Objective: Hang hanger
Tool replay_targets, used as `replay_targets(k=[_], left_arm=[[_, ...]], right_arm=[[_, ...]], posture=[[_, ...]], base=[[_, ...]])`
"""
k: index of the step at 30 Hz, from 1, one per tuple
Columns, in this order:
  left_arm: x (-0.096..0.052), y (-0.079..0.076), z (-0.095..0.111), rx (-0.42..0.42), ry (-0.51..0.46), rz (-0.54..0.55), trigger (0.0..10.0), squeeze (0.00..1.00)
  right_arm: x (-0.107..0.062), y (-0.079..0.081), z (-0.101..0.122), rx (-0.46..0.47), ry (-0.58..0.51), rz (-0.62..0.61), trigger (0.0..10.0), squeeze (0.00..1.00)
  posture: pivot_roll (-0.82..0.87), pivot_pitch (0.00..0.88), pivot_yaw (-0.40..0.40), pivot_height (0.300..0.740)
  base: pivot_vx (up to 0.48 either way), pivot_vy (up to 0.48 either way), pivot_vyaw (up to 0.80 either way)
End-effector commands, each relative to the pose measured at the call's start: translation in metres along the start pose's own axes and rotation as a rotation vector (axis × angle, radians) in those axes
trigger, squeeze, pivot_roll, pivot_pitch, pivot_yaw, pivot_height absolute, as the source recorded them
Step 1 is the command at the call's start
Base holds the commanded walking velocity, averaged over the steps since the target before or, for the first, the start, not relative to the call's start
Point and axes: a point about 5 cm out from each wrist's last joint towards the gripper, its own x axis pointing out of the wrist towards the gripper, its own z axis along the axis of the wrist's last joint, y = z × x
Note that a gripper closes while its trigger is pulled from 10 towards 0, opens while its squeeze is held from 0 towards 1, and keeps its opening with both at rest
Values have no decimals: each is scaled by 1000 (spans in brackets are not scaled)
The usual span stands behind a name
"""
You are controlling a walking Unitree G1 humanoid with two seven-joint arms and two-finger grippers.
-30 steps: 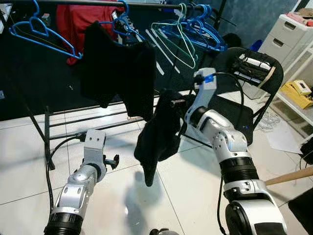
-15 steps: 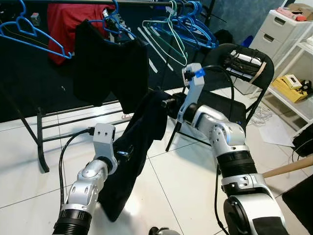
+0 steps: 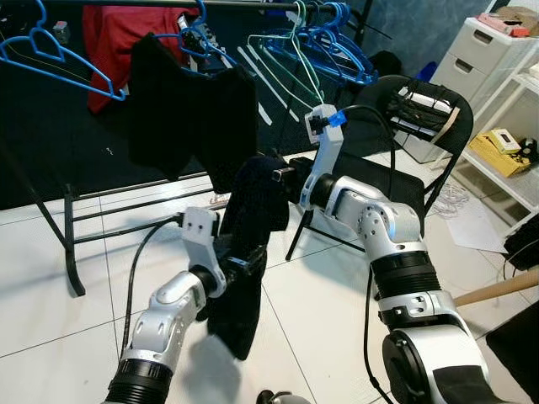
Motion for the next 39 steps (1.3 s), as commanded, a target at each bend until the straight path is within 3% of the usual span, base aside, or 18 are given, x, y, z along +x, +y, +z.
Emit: replay_targets(k=[1,11,14,17,19,21,22,34,39], left_arm=[[-1,-6,-2,31,30,-57,10000,0],[0,-11,3,44,24,-88,10000,0],[9,-9,0,87,54,-13,10000,0],[9,-9,0,87,54,-13,10000,0],[20,-1,-5,136,89,107,10000,0],[20,-1,-5,136,89,107,10000,0],[24,4,-6,150,98,160,10000,0],[26,23,7,71,18,312,10000,0],[27,25,11,45,-17,315,10000,0]], right_arm=[[1,-6,6,-19,-30,-72,0,0],[3,-13,5,2,-48,-159,0,0],[5,-11,6,22,-62,-165,0,0],[5,-11,6,22,-62,-165,0,0],[8,-5,7,48,-67,-145,0,0],[8,-5,7,48,-67,-145,0,0],[10,-2,7,57,-68,-136,0,0],[13,4,8,80,-70,-118,0,0],[13,5,8,82,-68,-114,0,0]], posture=[[-160,112,-128,740],[-156,110,-129,740],[-157,110,-131,740],[-157,110,-131,740],[-160,113,-134,740],[-160,113,-134,740],[-160,113,-134,740],[-166,122,-133,740],[-165,123,-134,740]], base=[[0,0,0],[0,0,0],[0,0,0],[0,0,0],[0,0,0],[0,0,0],[0,0,0],[0,0,0],[0,0,0]])
